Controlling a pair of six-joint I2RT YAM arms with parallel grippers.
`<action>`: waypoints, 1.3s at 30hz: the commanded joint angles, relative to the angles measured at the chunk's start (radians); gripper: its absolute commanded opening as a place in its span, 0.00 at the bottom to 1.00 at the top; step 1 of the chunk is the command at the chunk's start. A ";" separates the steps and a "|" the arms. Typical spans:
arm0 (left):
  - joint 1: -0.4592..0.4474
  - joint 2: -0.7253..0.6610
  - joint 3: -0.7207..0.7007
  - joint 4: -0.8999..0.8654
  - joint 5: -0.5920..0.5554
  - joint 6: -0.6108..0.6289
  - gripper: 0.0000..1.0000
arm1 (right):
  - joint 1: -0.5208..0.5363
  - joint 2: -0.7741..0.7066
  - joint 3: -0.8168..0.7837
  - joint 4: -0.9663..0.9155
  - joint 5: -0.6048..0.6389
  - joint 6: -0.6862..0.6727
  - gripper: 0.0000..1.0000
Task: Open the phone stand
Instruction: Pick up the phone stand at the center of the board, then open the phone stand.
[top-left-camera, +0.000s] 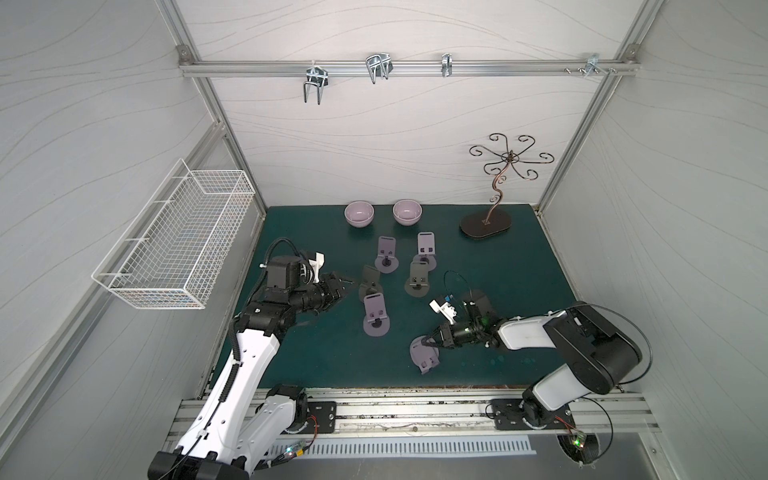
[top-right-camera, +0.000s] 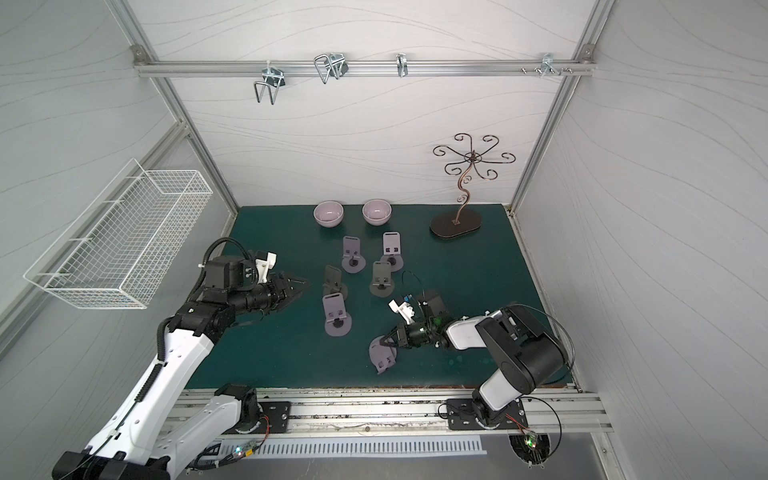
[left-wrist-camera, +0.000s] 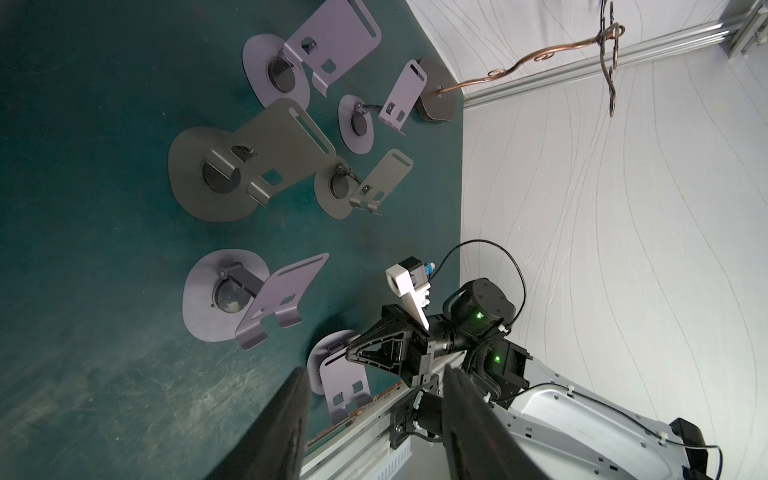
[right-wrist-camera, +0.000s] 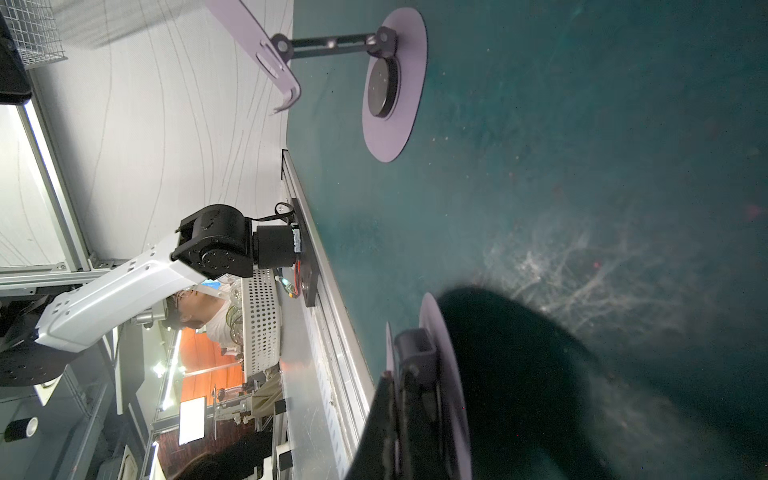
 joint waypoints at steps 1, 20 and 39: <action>-0.004 0.007 0.033 0.026 0.067 0.057 0.53 | 0.007 -0.114 -0.009 -0.053 -0.046 0.034 0.00; -0.340 -0.024 0.005 0.283 0.137 0.021 0.51 | -0.058 -0.576 0.305 -0.189 -0.172 0.305 0.00; -0.490 0.058 -0.027 0.432 0.073 -0.041 0.48 | -0.053 -0.480 0.195 0.361 -0.163 0.653 0.00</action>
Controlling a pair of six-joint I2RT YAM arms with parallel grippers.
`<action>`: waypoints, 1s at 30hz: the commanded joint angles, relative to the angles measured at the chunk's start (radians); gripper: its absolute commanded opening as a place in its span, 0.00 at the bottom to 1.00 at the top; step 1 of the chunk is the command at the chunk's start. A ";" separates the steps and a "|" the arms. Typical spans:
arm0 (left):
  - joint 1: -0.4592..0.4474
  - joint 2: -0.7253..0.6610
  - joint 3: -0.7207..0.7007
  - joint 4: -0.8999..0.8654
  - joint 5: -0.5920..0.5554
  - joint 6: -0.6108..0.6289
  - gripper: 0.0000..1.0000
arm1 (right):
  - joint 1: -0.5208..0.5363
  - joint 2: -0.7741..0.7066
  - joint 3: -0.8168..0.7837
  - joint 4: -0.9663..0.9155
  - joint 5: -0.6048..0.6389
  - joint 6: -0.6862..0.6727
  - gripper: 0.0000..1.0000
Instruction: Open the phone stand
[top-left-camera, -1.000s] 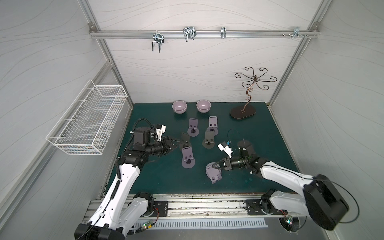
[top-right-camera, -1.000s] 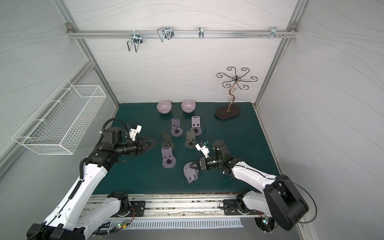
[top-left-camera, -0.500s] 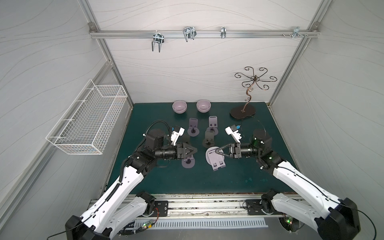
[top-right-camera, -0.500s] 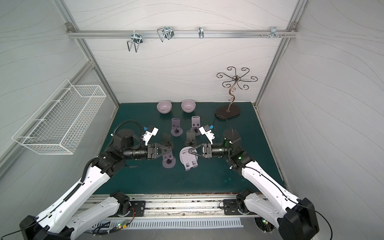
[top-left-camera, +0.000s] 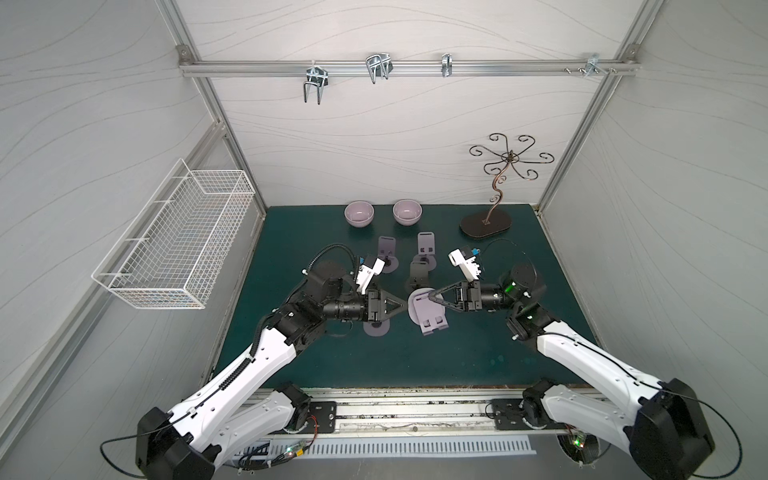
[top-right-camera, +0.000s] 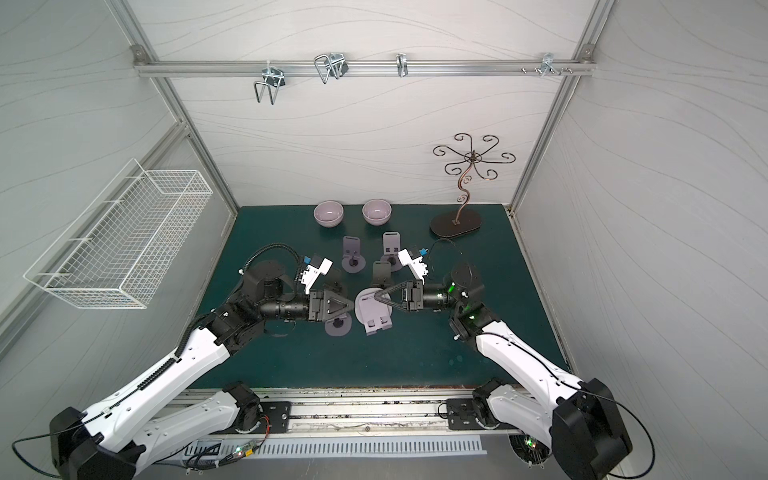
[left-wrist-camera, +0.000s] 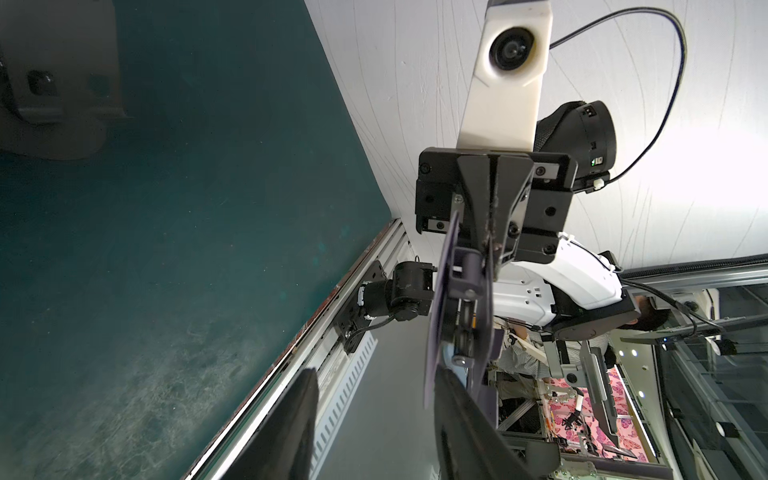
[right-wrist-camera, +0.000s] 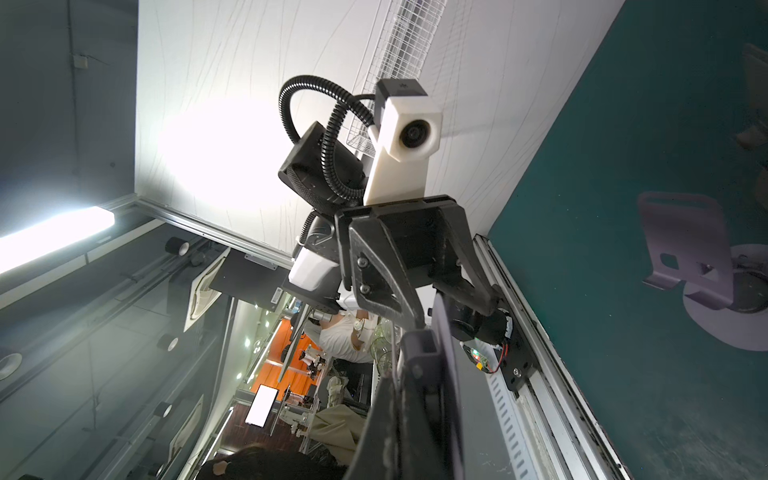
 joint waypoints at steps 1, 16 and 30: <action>-0.013 0.017 0.001 0.093 -0.010 -0.019 0.48 | 0.007 0.020 -0.008 0.144 -0.009 0.060 0.00; -0.031 0.068 -0.017 0.190 0.017 -0.076 0.31 | 0.082 0.170 -0.042 0.498 0.042 0.222 0.00; -0.035 0.113 -0.017 0.246 0.080 -0.180 0.00 | 0.086 0.223 0.087 0.651 0.040 0.369 0.00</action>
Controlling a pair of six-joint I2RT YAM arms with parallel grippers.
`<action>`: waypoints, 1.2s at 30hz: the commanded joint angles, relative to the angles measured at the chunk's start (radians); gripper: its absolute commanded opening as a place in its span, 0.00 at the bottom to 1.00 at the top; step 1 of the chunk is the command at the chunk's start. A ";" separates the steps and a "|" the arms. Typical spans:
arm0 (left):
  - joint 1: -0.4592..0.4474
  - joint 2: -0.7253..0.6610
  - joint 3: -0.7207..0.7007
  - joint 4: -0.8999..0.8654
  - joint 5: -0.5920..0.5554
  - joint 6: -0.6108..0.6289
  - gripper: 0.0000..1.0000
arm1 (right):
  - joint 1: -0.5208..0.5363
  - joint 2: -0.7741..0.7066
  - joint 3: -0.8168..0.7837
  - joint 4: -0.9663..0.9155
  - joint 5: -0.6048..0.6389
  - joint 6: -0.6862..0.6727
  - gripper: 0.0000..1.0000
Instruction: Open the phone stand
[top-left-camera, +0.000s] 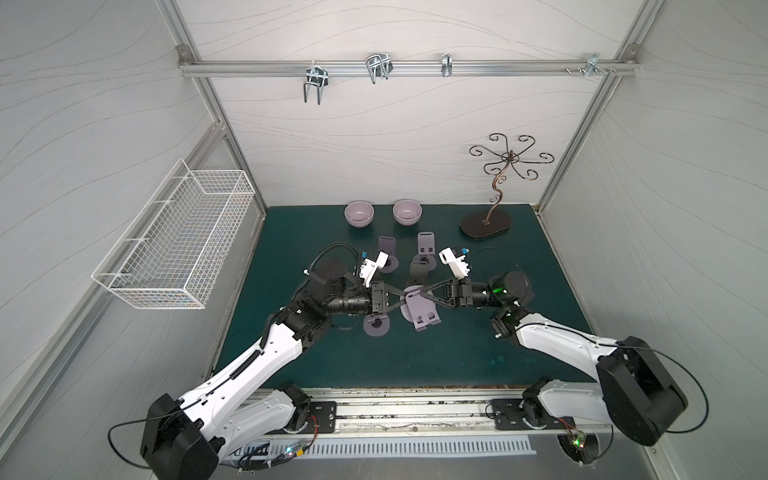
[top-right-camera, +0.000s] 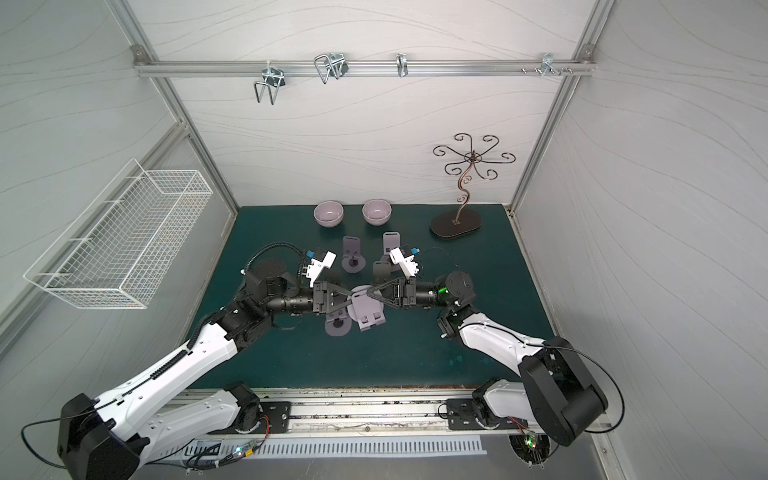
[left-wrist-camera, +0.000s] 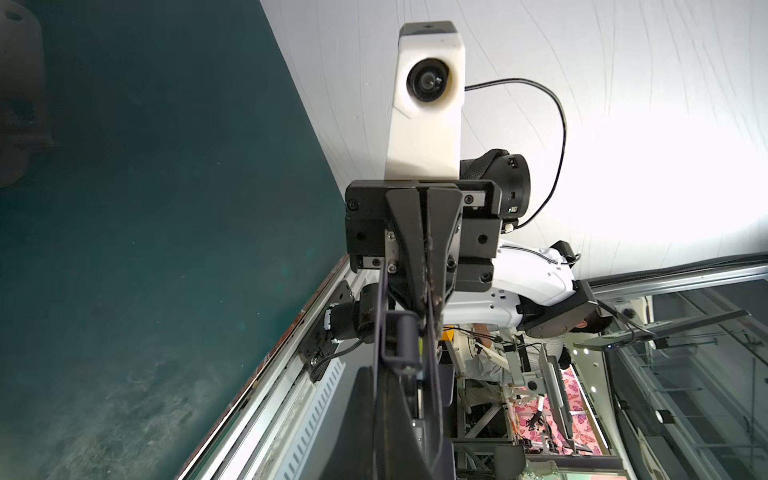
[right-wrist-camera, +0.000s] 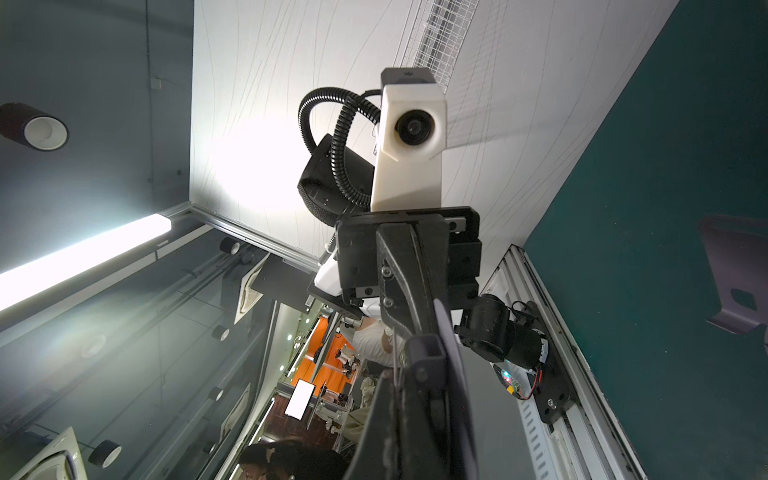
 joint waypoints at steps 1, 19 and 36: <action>-0.030 0.061 0.023 -0.023 0.022 -0.024 0.00 | 0.041 0.003 0.160 0.178 0.014 0.130 0.00; -0.038 0.315 0.042 -0.265 0.067 0.040 0.00 | 0.069 -0.003 0.637 0.109 0.070 0.177 0.00; -0.050 0.287 -0.046 -0.044 0.284 -0.101 0.00 | 0.074 -0.525 0.338 -0.854 0.680 -0.910 0.00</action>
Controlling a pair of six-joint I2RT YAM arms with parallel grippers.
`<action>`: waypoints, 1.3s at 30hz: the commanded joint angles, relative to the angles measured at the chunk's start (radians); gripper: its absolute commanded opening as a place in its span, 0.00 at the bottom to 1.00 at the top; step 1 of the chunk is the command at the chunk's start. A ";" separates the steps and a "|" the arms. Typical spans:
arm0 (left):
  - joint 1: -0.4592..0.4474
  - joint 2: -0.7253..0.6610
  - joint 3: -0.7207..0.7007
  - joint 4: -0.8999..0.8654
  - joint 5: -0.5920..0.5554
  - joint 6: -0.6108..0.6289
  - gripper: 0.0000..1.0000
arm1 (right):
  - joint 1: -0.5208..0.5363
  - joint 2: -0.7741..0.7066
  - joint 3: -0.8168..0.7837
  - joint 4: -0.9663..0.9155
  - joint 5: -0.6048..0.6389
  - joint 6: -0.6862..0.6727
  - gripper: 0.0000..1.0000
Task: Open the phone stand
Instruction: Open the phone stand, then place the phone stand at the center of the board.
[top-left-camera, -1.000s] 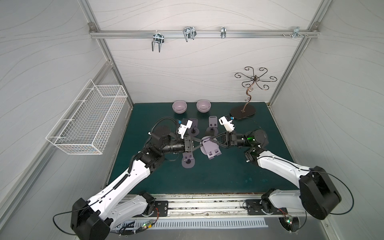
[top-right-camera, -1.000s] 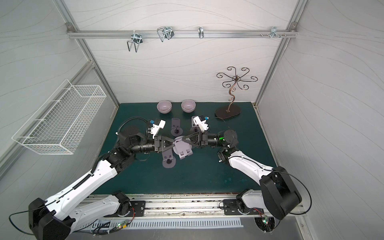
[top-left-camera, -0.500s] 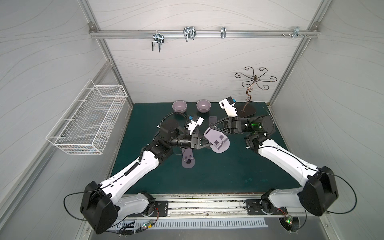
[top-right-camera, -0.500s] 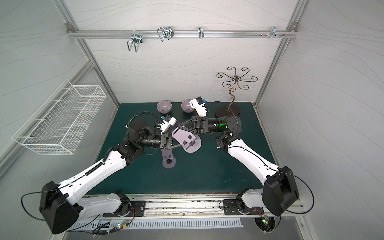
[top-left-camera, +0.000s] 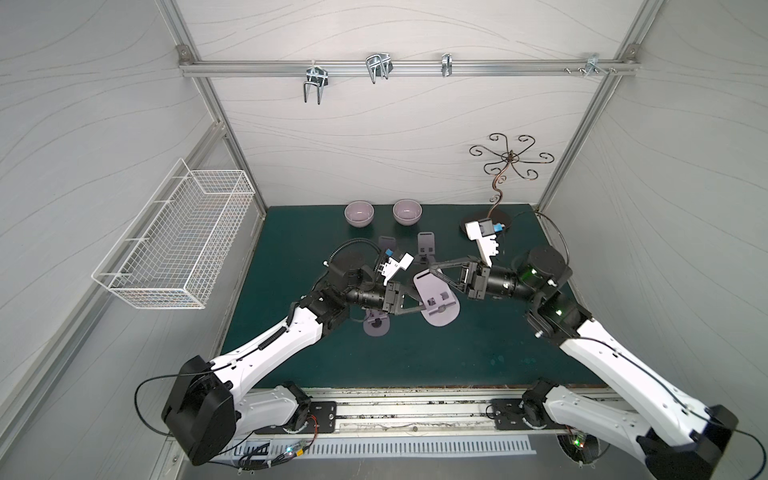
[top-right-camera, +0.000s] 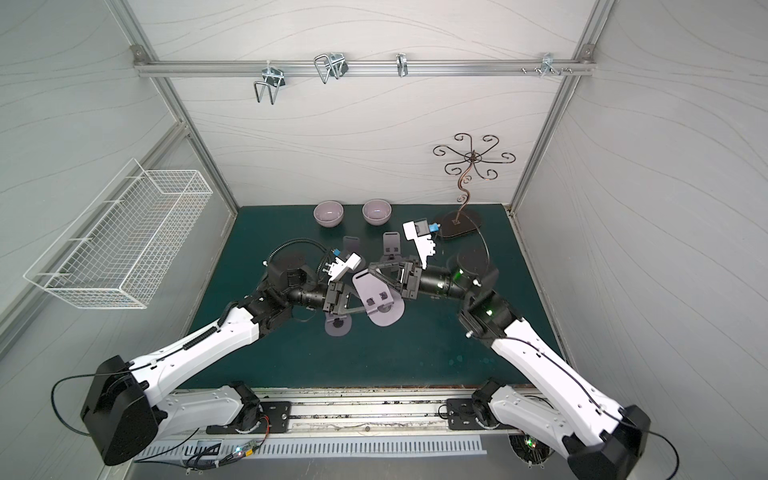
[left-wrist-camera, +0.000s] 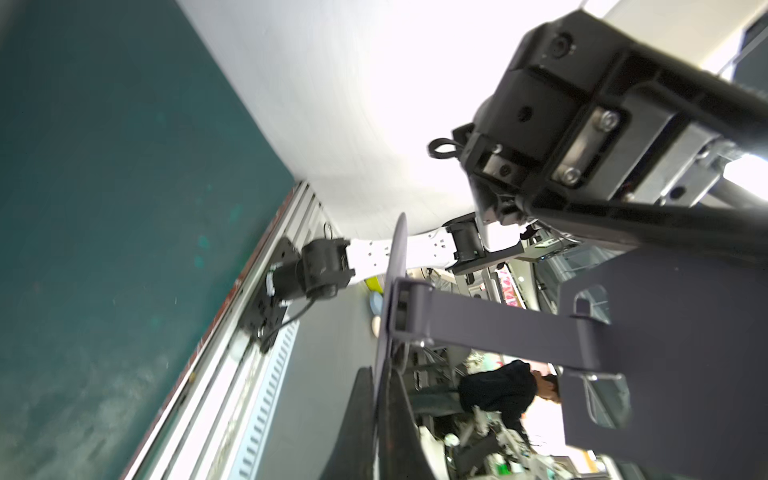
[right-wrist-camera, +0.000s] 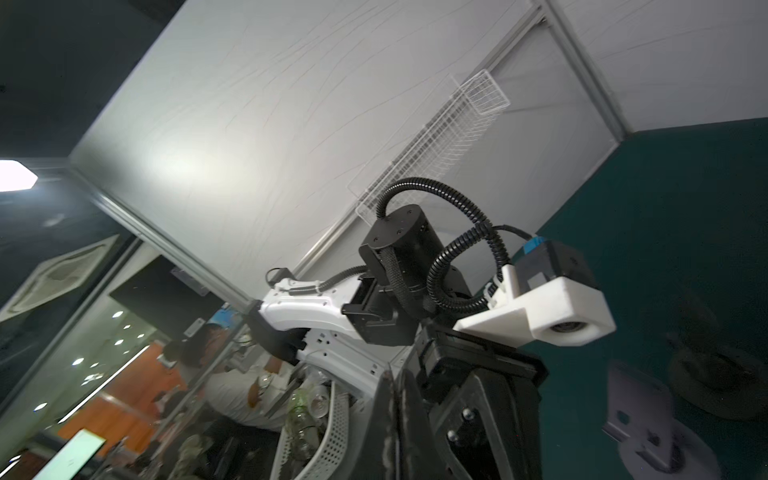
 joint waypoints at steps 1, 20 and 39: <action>-0.002 0.081 -0.069 -0.203 0.033 -0.070 0.00 | -0.006 -0.168 -0.017 0.135 0.292 -0.206 0.00; 0.042 0.134 0.083 -0.260 0.005 -0.021 0.00 | -0.003 -0.201 -0.078 -0.161 0.039 -0.506 0.00; 0.357 -0.128 0.100 -0.483 -0.125 -0.001 0.51 | -0.070 -0.129 -0.257 -0.042 0.036 -0.464 0.00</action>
